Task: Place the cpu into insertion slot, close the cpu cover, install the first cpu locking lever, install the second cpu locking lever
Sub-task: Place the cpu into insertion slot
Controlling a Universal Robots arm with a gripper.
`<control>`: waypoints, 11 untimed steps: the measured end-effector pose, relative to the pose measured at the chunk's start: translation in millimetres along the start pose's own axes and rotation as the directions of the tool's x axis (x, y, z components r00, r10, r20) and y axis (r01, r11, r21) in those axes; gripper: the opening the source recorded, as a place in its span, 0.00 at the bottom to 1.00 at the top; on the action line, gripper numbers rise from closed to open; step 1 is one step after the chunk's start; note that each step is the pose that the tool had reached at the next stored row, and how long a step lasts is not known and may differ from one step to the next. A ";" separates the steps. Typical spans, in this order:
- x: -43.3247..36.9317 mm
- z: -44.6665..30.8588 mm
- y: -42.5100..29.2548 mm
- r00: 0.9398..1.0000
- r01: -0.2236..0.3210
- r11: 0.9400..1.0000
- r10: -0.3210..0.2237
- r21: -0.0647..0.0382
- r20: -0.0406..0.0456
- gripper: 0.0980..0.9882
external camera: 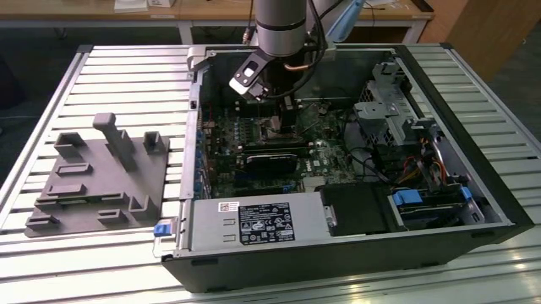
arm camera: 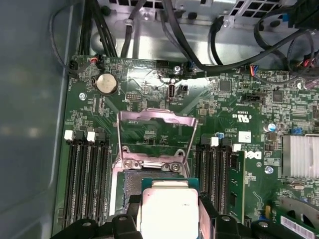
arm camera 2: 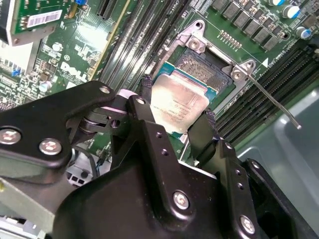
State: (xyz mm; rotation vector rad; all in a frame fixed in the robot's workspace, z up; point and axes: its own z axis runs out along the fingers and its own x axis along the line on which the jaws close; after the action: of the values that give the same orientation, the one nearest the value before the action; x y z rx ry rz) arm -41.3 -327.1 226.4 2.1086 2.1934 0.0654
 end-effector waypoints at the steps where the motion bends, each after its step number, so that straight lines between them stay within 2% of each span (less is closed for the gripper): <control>1: 0.6 1.3 -0.2 1.000 0.000 1.000 0.000 0.000 0.001 0.50; 11: 6.3 10.7 -3.8 1.000 -0.001 1.000 0.001 0.000 0.003 0.50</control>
State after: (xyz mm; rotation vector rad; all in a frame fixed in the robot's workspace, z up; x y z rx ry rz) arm -44.3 -321.4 215.2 2.1080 2.1911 0.0617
